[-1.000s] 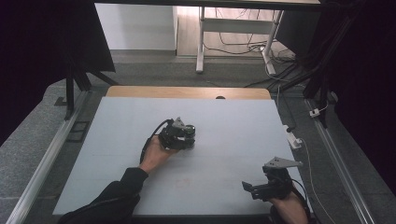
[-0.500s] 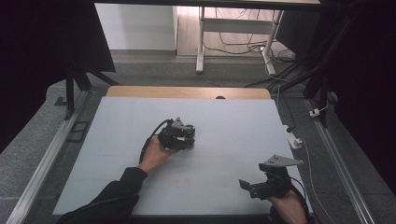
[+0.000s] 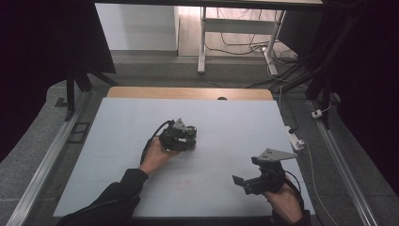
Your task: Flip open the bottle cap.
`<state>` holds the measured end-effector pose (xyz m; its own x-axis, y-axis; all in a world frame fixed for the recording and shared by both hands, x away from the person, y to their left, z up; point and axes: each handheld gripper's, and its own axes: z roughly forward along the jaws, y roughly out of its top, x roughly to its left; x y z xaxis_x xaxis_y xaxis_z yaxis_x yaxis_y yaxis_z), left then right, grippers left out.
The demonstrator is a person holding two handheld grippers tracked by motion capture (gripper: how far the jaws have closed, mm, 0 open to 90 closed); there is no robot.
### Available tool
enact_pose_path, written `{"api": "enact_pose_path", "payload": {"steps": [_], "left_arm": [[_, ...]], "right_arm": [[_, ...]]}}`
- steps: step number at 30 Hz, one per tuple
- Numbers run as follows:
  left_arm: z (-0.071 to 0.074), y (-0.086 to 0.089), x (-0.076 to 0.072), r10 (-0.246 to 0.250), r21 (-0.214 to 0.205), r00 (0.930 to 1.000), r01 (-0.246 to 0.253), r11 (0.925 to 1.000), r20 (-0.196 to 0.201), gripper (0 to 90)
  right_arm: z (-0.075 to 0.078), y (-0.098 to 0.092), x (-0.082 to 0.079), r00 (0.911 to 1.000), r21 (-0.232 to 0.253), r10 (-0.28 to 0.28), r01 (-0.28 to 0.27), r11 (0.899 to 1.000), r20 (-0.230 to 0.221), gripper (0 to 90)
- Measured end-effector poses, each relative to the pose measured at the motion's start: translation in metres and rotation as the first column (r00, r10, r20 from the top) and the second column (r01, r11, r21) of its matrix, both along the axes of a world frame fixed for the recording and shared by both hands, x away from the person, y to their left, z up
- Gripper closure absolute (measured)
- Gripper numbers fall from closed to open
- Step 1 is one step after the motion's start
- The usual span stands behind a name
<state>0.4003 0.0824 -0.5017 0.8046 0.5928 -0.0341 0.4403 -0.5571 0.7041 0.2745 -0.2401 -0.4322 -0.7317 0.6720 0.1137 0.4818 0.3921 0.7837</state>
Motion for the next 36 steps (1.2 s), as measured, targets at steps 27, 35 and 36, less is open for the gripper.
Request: {"api": "enact_pose_path", "payload": {"steps": [27,35,36], "left_arm": [[-0.001,0.001,0.0,-0.002,-0.005,1.0,0.002,1.0,0.005,53.9],[-0.001,0.001,0.0,-0.002,-0.004,1.0,0.002,1.0,0.004,54.0],[-0.001,0.001,0.0,-0.002,-0.003,1.0,0.002,1.0,0.004,54.0]], "right_arm": [[-0.001,0.058,0.045,0.9947,0.02,0.103,-0.103,0.995,-0.007,0.0],[-0.005,0.078,0.06,0.9945,-0.032,0.104,-0.104,0.994,-0.012,0.0],[-0.005,0.08,0.062,0.9945,-0.036,0.104,-0.104,0.994,-0.014,0.0]]}}
